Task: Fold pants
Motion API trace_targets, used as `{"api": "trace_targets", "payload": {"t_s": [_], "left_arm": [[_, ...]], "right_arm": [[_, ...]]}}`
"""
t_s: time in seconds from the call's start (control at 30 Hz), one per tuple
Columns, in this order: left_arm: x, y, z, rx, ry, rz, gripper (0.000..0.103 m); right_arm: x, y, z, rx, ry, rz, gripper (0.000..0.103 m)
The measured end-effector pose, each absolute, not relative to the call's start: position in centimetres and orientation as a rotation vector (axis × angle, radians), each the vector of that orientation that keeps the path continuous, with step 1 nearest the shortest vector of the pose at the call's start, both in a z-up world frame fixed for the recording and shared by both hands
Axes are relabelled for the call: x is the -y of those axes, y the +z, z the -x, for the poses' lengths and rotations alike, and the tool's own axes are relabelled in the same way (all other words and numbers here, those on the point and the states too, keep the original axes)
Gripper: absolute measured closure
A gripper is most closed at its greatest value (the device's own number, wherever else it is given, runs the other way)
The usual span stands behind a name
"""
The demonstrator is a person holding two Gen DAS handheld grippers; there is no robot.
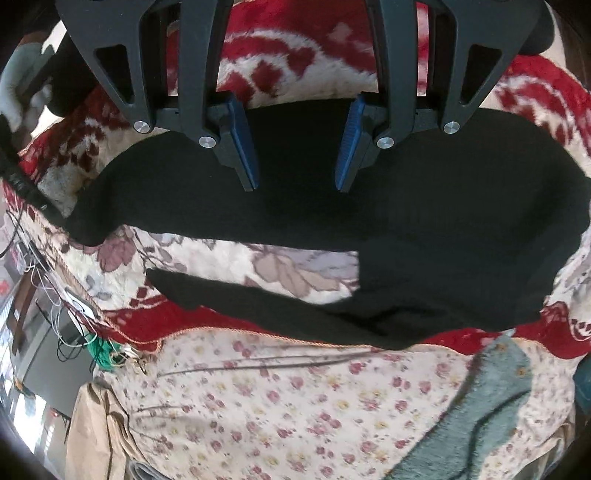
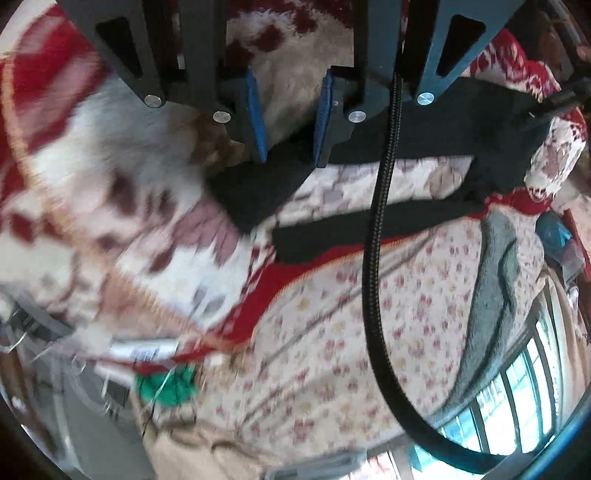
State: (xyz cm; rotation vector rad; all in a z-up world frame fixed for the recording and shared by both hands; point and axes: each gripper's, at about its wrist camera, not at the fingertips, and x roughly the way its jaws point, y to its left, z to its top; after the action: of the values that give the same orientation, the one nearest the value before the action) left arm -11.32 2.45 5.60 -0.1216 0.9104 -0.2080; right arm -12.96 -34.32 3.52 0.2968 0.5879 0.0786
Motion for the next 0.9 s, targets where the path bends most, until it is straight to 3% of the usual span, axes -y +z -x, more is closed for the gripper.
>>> {"api": "trace_targets", "payload": {"t_s": [0.2,0.47,0.9], "left_arm": [[-1.6,4.4,10.6,-0.923,-0.21,0.125,0.06],[-1.5,2.4,9.9,-0.944,-0.175,0.108,0.06],[-6.2,5.0,11.2,-0.848,-0.107,0.141,0.06]], "right_arm": [[34.9,4.5,12.6,-0.589,0.07,-0.294,0.077],[31.4,-1.7,7.9,-0.867,0.2,-0.313,0.075],[28.8,0.6,8.1,-0.803,0.347,-0.352,0.067]]}}
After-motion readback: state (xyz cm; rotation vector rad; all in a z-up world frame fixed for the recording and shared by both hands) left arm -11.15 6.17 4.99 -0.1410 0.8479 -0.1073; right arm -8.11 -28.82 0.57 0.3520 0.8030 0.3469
